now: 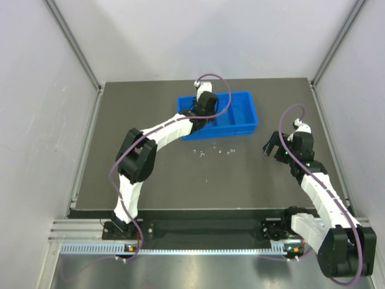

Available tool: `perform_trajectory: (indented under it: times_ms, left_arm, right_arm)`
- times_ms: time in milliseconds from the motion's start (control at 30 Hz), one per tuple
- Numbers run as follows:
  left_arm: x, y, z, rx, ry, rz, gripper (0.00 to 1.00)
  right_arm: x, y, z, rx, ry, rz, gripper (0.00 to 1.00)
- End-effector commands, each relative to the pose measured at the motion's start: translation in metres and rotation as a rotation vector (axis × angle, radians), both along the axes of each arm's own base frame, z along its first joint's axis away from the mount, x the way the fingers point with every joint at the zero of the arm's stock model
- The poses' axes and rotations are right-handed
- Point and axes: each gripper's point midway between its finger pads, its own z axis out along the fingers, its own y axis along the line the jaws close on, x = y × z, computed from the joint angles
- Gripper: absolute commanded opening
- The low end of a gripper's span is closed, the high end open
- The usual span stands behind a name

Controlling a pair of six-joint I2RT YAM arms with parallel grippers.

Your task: Sort the screws and nuts into containers

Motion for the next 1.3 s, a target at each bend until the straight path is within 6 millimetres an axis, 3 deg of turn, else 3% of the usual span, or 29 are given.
perform_trajectory:
  times_ms: [0, 67, 100, 200, 433, 667, 1100, 1267]
  left_arm:
    - [-0.006, 0.005, 0.07, -0.059, -0.108, -0.017, 0.47]
    - [-0.015, 0.014, 0.073, -0.035, -0.096, -0.021, 0.48]
    - [-0.02, 0.019, 0.084, -0.038, -0.108, -0.019, 0.49]
    - [-0.032, 0.035, 0.081, 0.014, -0.091, -0.006, 0.49]
    - [-0.046, 0.079, 0.043, 0.099, 0.005, 0.09, 0.47]
    - [-0.033, 0.126, 0.022, 0.128, 0.009, 0.163, 0.44]
    - [-0.013, 0.139, -0.024, 0.053, 0.079, 0.129, 0.41]
    - [-0.013, 0.138, -0.028, 0.03, 0.089, 0.103, 0.42]
  right_arm:
    - [0.009, -0.001, 0.022, -0.013, -0.067, -0.001, 1.0]
    - [0.008, 0.0, 0.022, -0.011, -0.069, 0.005, 1.0]
    - [0.008, 0.0, 0.022, -0.012, -0.069, 0.007, 1.0]
    - [0.008, 0.001, 0.022, -0.008, -0.069, 0.008, 1.0]
    - [0.006, 0.003, 0.025, 0.002, -0.079, 0.015, 0.99]
    - [0.003, 0.001, 0.026, -0.007, -0.078, 0.01, 1.0]
    - [0.008, 0.011, 0.022, 0.015, -0.066, 0.043, 0.99]
    - [0.013, 0.017, 0.023, 0.024, -0.066, 0.063, 1.0]
